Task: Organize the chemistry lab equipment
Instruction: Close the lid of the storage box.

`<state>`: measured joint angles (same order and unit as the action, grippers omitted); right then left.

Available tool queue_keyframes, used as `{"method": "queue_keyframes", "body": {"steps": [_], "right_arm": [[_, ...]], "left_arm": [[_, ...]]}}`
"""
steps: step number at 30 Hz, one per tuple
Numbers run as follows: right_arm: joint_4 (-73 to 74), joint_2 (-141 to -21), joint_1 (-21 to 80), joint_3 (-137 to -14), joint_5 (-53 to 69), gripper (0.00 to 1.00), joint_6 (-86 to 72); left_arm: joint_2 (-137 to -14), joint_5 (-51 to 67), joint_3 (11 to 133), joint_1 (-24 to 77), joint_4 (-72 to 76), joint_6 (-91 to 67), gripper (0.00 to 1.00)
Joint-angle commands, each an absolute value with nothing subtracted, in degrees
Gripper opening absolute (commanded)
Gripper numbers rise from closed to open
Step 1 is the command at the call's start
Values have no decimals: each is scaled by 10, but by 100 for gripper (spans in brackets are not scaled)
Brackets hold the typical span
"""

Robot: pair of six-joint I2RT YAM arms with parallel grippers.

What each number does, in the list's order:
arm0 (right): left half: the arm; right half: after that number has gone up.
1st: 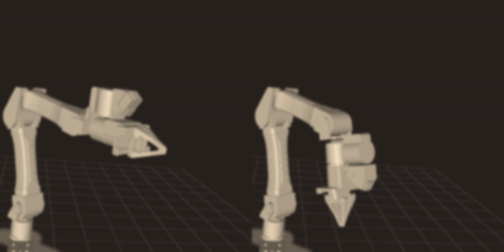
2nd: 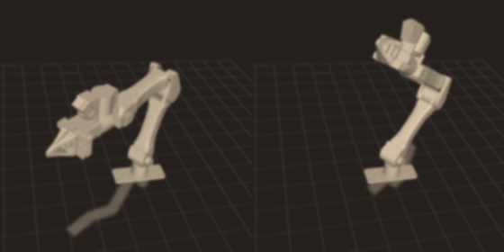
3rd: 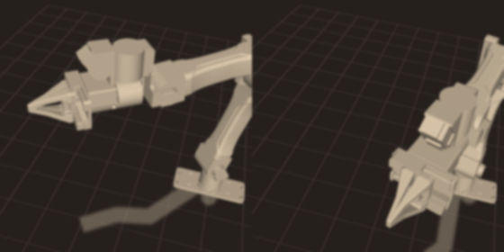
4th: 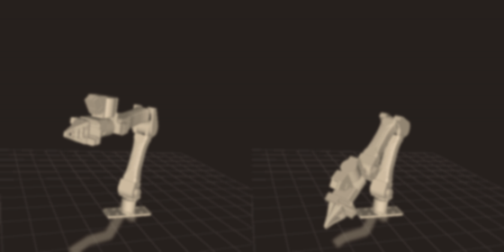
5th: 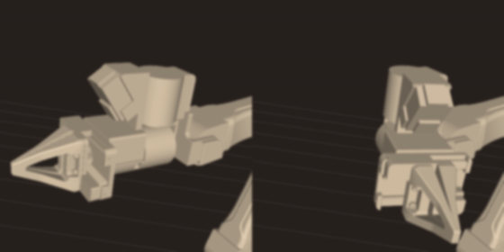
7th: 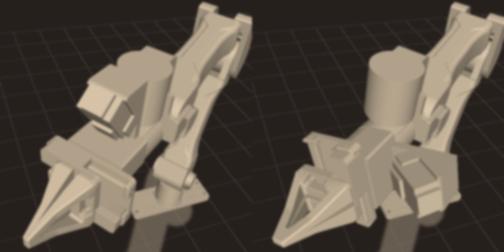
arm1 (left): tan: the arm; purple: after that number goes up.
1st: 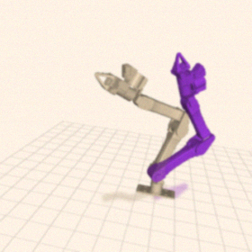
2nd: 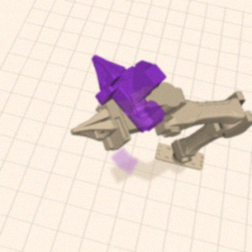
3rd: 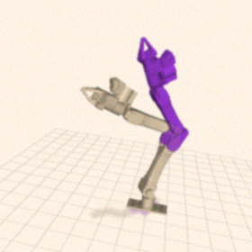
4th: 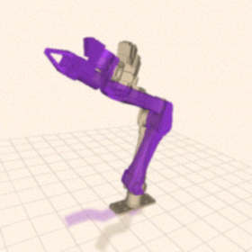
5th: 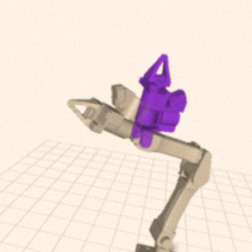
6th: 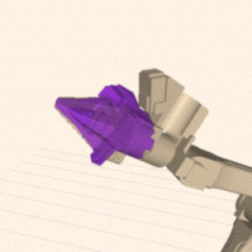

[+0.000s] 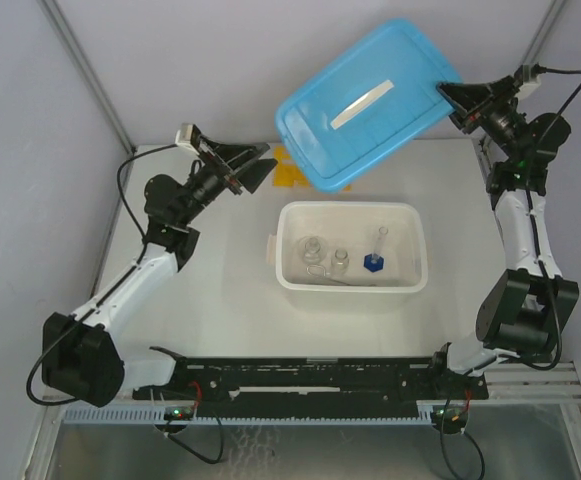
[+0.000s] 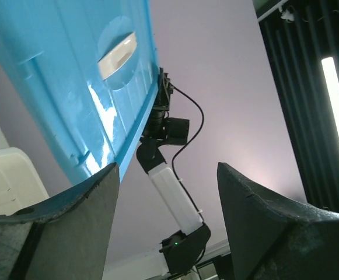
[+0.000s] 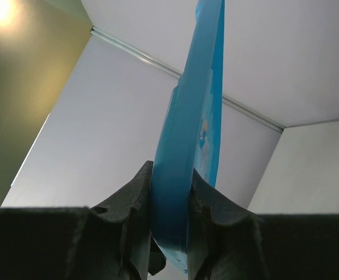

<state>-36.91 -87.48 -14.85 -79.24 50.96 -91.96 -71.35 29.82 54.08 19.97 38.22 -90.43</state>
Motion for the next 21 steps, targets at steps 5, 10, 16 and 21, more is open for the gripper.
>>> {"method": "queue_keyframes", "body": {"steps": [5, 10, 16, 21], "right_arm": [[-403, -842, -131, -773, 465, 0, -930], [-368, -814, -136, -770, 455, 0, -898], [-352, -796, -154, -769, 460, 0, -887], [-344, -789, -153, -769, 467, 0, -885]], "left_arm": [[-772, 321, 527, 191, 500, -954, 71], [-793, 326, 532, 191, 501, -943, 69], [-802, 339, 529, 190, 483, -927, 68], [-828, 344, 550, 192, 475, -920, 68]]}}
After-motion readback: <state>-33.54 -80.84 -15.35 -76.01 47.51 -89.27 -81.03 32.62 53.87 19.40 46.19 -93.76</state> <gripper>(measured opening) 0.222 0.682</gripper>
